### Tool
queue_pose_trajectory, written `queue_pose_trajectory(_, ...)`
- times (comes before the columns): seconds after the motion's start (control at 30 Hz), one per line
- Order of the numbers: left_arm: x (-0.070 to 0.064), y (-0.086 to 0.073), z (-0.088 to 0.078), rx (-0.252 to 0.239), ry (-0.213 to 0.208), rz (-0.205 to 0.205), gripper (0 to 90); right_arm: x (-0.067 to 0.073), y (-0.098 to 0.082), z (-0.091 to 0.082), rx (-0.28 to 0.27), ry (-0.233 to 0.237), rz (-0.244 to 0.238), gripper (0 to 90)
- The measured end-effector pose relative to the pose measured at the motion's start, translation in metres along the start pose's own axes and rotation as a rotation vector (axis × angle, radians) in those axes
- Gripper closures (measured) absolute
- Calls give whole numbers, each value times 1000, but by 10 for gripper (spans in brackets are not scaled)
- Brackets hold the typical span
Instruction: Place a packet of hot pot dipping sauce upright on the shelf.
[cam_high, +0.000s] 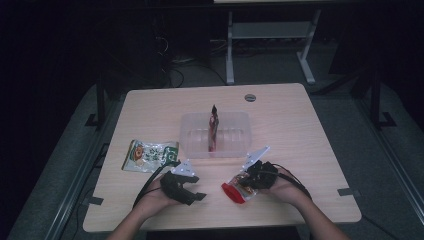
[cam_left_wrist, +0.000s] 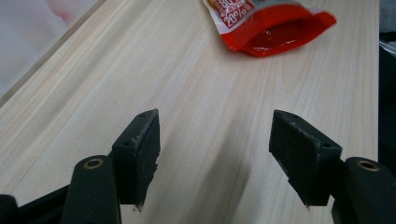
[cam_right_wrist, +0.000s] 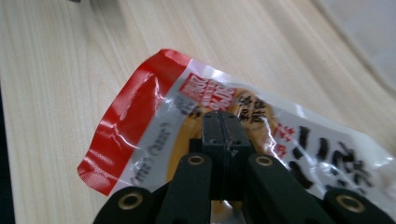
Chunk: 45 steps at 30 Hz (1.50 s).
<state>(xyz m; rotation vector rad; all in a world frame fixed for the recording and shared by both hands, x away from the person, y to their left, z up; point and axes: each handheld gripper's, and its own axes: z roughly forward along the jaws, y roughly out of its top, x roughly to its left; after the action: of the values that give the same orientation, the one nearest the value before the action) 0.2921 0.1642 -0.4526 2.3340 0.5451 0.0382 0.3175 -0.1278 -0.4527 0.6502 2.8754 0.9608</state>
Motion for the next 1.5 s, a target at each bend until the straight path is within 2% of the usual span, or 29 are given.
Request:
queue_pose_trajectory(0.1,1,-1,-1,1,2,5,334,-10,-2,-15,-35,-23,27,900)
queue_pose_trajectory(0.13,1,-1,-1,2,2,3,334,-14,-4,-24,-59,-34,72,900)
queue_pose_trajectory(0.17,1,-1,0,3,0,-5,334,-24,-10,-36,-81,-64,111,900)
queue_pose_trajectory(0.2,1,-1,-1,4,2,0,334,-24,-10,-36,-81,-64,111,900)
queue_pose_trajectory(0.23,1,-1,0,3,-1,-6,334,-34,-17,-44,-95,-92,137,900)
queue_pose_trajectory(0.27,1,-1,0,3,0,-4,334,-34,-17,-44,-95,-92,137,900)
queue_pose_trajectory(0.33,1,-1,0,4,0,-4,334,-45,-27,-51,-91,-120,168,900)
queue_pose_trajectory(0.37,1,-1,0,3,0,-5,334,-53,-34,-54,-82,-137,200,900)
queue_pose_trajectory(0.4,1,-1,0,5,0,-3,334,-53,-34,-54,-82,-137,200,900)
queue_pose_trajectory(0.47,1,-1,0,7,0,-5,334,-62,-42,-53,-61,-148,218,900)
queue_pose_trajectory(0.6,1,0,0,12,-3,-5,334,-67,-45,-50,-37,-150,232,900)
queue_pose_trajectory(0.7,1,-1,0,8,-2,-7,334,-72,-49,-45,-16,-136,245,900)
queue_pose_trajectory(0.77,1,-1,0,7,-2,-6,334,-72,-50,-45,-15,-129,245,900)
queue_pose_trajectory(0.97,1,-1,-1,13,-1,2,334,-68,-50,-45,-14,-70,242,900)
queue_pose_trajectory(1.07,1,-1,-3,1,3,-2,334,-66,-49,-45,-9,-57,231,900)
queue_pose_trajectory(1.13,1,-1,-5,-7,6,-3,334,-64,-47,-43,-7,-39,212,900)
queue_pose_trajectory(1.17,2,-1,-7,-3,7,3,334,-61,-45,-41,-6,-13,201,900)
queue_pose_trajectory(1.27,1,-1,-8,-13,12,-1,334,-57,-42,-38,-4,10,177,900)
queue_pose_trajectory(1.37,1,0,-10,-22,11,-4,335,-47,-35,-32,4,49,143,900)
queue_pose_trajectory(1.4,1,0,-10,-22,11,-6,335,-47,-35,-32,4,49,143,900)
queue_pose_trajectory(1.43,0,0,-11,-24,10,-5,338,-41,-30,-27,12,66,110,900)
queue_pose_trajectory(1.5,0,1,-12,-29,11,1,344,-38,-28,-25,14,71,101,900)
